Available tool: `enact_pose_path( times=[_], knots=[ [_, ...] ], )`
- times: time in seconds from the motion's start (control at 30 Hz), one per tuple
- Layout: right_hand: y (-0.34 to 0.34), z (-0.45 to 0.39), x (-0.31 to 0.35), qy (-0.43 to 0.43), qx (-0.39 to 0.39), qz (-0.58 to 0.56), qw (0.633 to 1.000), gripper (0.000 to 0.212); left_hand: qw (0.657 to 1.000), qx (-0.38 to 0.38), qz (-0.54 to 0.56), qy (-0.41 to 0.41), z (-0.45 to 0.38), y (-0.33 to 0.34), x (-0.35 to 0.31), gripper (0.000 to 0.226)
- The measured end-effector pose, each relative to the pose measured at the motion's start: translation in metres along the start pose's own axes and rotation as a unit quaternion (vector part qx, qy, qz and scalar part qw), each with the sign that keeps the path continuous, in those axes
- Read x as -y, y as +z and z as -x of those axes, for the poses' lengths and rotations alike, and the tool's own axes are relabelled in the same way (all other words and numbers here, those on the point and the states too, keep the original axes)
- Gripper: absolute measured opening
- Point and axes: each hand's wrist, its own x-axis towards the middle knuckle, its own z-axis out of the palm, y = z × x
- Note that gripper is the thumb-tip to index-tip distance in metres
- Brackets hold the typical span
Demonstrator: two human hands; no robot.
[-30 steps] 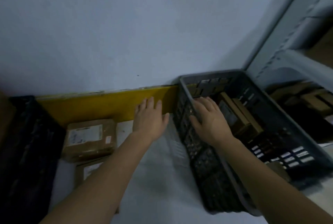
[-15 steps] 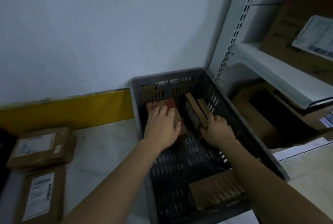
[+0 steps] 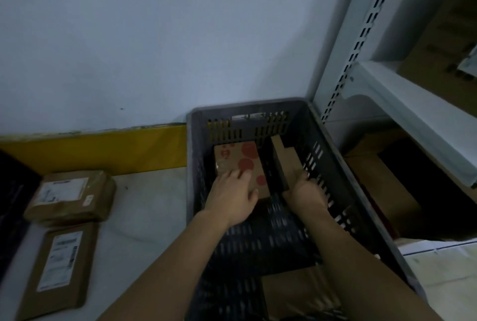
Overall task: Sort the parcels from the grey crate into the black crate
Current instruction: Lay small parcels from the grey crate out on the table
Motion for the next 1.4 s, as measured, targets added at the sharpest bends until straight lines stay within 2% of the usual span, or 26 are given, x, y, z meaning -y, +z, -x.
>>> enact_pose_path(
  times=[0.17,0.23,0.3,0.37,0.43,0.47,0.53,0.63,0.73,0.8,0.93,1.0,1.2,1.3,1.4],
  knots=[
    [-0.046,0.022,0.000,-0.041,-0.055,-0.047,0.997,0.076,0.996,0.024,0.079,-0.024,-0.005,0.000,-0.006,0.048],
    [-0.074,0.040,-0.002,-0.053,-0.074,-0.135,0.987,0.076,0.987,0.025,0.148,-0.060,-0.010,-0.006,-0.012,0.054],
    [-0.100,0.059,-0.009,-0.051,-0.074,-0.286,0.954,0.072,0.964,0.022,0.240,-0.116,-0.017,-0.014,-0.020,0.066],
    [-0.122,0.081,-0.012,-0.064,-0.053,-0.436,0.896,0.062,0.915,0.015,0.364,-0.176,-0.026,-0.024,-0.026,0.082],
    [-0.129,0.098,-0.014,-0.093,-0.034,-0.499,0.861,0.054,0.829,0.008,0.520,-0.206,-0.029,-0.031,-0.031,0.091],
    [-0.131,0.106,-0.013,-0.107,-0.021,-0.511,0.852,0.058,0.788,-0.002,0.579,-0.207,-0.029,-0.032,-0.031,0.089],
    [-0.130,0.114,-0.014,-0.141,0.004,-0.524,0.840,0.072,0.753,-0.043,0.623,-0.207,-0.028,-0.036,-0.031,0.072],
    [-0.131,0.118,-0.017,-0.200,0.057,-0.520,0.829,0.089,0.736,-0.087,0.634,-0.220,-0.023,-0.045,-0.026,0.063],
    [-0.135,0.115,-0.018,-0.217,0.075,-0.505,0.832,0.102,0.724,-0.113,0.642,-0.226,-0.014,-0.065,-0.013,0.053],
    [-0.138,0.111,-0.012,-0.208,0.061,-0.519,0.827,0.094,0.714,-0.129,0.652,-0.220,-0.005,-0.082,-0.001,0.047],
    [-0.153,0.108,0.004,-0.175,-0.015,-0.564,0.807,0.081,0.691,-0.193,0.660,-0.223,0.019,-0.125,0.036,0.037],
    [-0.162,0.111,0.016,-0.183,-0.029,-0.580,0.793,0.078,0.694,-0.220,0.644,-0.236,0.034,-0.140,0.061,0.036],
    [-0.166,0.132,0.091,-0.222,-0.042,-0.566,0.793,0.072,0.694,-0.300,0.594,-0.274,0.092,-0.144,0.138,0.030],
    [-0.152,0.156,0.151,-0.245,-0.032,-0.532,0.810,0.064,0.701,-0.318,0.576,-0.276,0.121,-0.129,0.182,0.036],
    [-0.123,0.180,0.205,-0.241,-0.016,-0.470,0.849,0.067,0.706,-0.319,0.551,-0.310,0.154,-0.110,0.228,0.045]
  ],
)
